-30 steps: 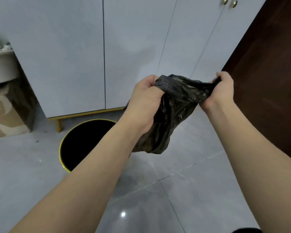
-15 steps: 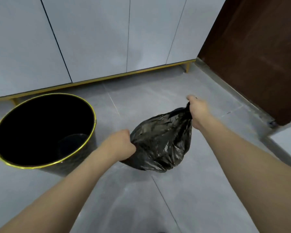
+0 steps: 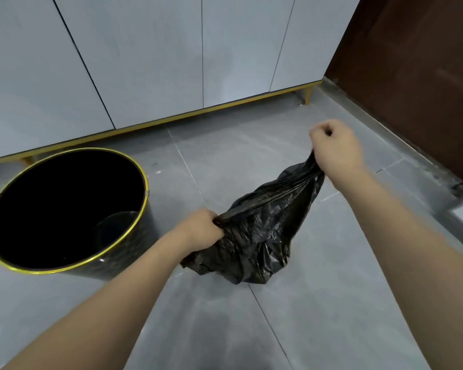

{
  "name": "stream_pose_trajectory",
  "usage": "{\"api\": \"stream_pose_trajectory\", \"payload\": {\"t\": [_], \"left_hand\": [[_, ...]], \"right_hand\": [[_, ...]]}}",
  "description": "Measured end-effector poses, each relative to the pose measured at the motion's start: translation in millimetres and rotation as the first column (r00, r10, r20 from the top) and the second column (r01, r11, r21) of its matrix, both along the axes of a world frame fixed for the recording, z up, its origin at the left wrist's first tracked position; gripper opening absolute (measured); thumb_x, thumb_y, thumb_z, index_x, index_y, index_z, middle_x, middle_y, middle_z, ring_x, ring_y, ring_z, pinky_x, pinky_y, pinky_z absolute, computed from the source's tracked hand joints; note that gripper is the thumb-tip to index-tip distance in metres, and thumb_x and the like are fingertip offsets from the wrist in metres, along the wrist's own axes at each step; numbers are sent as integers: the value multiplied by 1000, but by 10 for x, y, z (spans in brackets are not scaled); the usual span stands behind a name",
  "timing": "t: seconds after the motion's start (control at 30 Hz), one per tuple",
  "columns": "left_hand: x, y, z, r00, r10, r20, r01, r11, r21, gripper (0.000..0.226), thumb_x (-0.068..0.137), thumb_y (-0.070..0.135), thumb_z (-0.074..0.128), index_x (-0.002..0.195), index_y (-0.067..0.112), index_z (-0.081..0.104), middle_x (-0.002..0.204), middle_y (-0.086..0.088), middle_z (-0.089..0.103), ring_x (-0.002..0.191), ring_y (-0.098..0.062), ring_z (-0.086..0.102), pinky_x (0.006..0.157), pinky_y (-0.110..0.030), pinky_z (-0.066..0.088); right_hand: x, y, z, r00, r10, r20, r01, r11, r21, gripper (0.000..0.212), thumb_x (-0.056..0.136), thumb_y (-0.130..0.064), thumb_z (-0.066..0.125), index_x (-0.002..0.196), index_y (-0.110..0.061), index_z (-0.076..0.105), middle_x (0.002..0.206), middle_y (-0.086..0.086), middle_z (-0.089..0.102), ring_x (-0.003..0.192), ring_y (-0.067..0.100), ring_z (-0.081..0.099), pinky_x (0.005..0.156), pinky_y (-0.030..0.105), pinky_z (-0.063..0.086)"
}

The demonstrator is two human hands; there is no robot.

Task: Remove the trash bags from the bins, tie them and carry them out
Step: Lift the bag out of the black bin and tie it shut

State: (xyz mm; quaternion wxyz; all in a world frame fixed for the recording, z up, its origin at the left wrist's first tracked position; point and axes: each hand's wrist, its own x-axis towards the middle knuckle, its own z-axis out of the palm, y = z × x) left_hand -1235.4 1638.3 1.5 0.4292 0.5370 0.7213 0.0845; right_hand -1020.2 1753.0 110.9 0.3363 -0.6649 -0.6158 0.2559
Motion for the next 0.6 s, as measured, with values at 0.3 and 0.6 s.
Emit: {"api": "stream_pose_trajectory", "payload": {"t": [0.3, 0.6], "left_hand": [[211, -107, -284, 997, 18, 74, -2, 979, -205, 86, 72, 30, 79, 141, 9, 32, 126, -13, 55, 106, -26, 54, 82, -31, 43], [185, -252, 41, 994, -96, -61, 97, 995, 23, 13, 80, 15, 60, 92, 11, 62, 92, -9, 67, 82, -24, 61, 67, -30, 49]], "right_hand": [[-144, -376, -285, 407, 504, 762, -631, 758, -164, 79, 80, -41, 37, 153, -15, 22, 158, 11, 26, 147, 25, 18, 119, 47, -6], [24, -311, -869, -125, 573, 810, -417, 710, -567, 69, 88, -22, 53, 149, -17, 20, 120, 7, 61, 118, 31, 51, 115, 51, 18]]}}
